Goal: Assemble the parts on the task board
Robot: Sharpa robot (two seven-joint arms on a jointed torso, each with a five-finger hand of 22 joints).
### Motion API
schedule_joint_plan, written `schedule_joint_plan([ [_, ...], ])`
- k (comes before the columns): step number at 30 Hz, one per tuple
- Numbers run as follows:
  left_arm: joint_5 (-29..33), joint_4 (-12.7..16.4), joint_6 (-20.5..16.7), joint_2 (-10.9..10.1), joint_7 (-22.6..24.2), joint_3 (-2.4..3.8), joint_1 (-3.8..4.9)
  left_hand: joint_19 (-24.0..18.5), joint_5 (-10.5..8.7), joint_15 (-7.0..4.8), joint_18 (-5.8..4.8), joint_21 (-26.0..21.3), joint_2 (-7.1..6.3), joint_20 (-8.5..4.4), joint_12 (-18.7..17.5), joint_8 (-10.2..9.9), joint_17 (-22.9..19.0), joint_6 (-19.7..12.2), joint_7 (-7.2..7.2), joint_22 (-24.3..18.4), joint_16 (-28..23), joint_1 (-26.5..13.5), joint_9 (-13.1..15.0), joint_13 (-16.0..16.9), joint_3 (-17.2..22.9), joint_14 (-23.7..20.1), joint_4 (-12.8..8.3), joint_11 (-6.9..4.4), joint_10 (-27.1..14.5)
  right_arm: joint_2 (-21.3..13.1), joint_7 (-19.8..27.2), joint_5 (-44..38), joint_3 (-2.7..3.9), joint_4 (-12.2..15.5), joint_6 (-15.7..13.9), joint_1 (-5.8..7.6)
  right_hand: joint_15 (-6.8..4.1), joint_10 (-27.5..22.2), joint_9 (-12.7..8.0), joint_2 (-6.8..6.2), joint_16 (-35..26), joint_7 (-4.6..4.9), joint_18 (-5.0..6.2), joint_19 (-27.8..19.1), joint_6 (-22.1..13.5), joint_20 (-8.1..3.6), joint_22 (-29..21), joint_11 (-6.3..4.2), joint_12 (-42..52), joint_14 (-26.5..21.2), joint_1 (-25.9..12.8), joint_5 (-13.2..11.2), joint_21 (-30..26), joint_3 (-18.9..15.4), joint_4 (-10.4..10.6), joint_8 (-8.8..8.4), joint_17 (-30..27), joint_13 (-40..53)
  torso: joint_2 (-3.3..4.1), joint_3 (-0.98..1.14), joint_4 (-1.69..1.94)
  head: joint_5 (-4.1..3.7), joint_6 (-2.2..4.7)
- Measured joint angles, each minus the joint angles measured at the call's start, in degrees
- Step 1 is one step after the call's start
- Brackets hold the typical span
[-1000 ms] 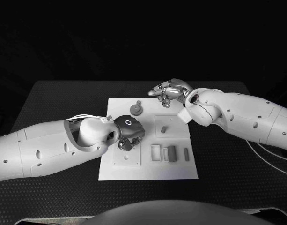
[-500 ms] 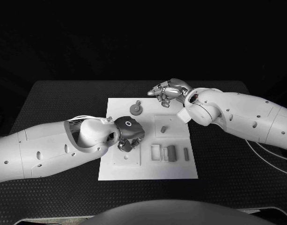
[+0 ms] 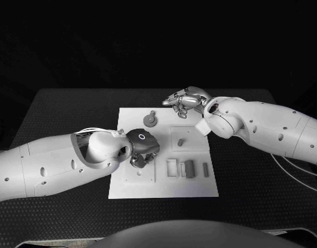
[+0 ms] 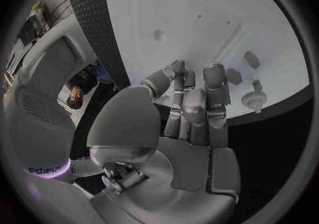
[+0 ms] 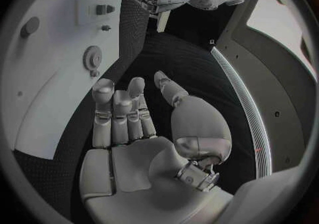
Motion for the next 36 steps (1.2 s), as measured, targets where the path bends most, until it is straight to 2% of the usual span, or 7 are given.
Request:
schedule_joint_plan([
  [13,0.0,0.1,0.0,-0.1,-0.1,0.00,-0.12,0.0,0.13,0.00,0.00,0.0,-0.01,0.01,-0.1,-0.2,-0.1,0.0,-0.03,0.0,0.2,0.0,0.1,0.1,0.0,0.0,0.0,0.00,0.0,0.0,-0.1,0.0,0.00,-0.3,0.3,0.00,0.05,0.0,0.0,0.00,0.0,0.05,-0.01,0.0,0.1,-0.03,0.0,0.00,0.0,0.0,0.0,0.0,0.0,0.0,0.0,0.00,0.0,0.0,0.00,0.01,-0.01,-0.08,-0.23],
  [24,0.0,0.3,0.0,-0.1,-0.1,0.00,-0.15,-0.1,0.13,0.00,0.00,0.0,-0.01,0.08,-0.2,-0.2,-0.1,-0.1,-0.09,0.0,0.2,0.0,0.1,0.1,0.0,0.0,0.0,0.00,0.0,0.0,-0.1,0.0,0.00,-0.3,0.4,0.00,0.06,0.0,0.0,0.22,0.0,0.05,-0.02,0.1,0.0,-0.13,0.0,0.00,0.0,0.0,-0.2,0.0,0.0,0.0,0.0,0.00,0.0,0.0,0.00,0.03,-0.02,-0.31,-0.20],
  [36,0.0,0.2,0.0,0.1,-0.1,0.01,-0.16,0.1,0.12,0.00,0.00,0.0,-0.01,-0.11,-0.3,-0.2,-0.2,-0.1,-0.10,0.0,0.2,0.0,0.1,0.3,0.1,0.0,-0.1,0.00,0.0,0.0,-0.1,0.0,0.00,-0.3,0.6,0.00,0.07,0.0,0.0,0.22,0.0,0.04,-0.02,0.1,0.0,-0.11,0.0,0.00,0.0,-0.1,-0.2,0.0,0.0,0.0,0.0,0.00,0.0,0.0,0.01,0.03,-0.02,-0.21,-0.14],
])
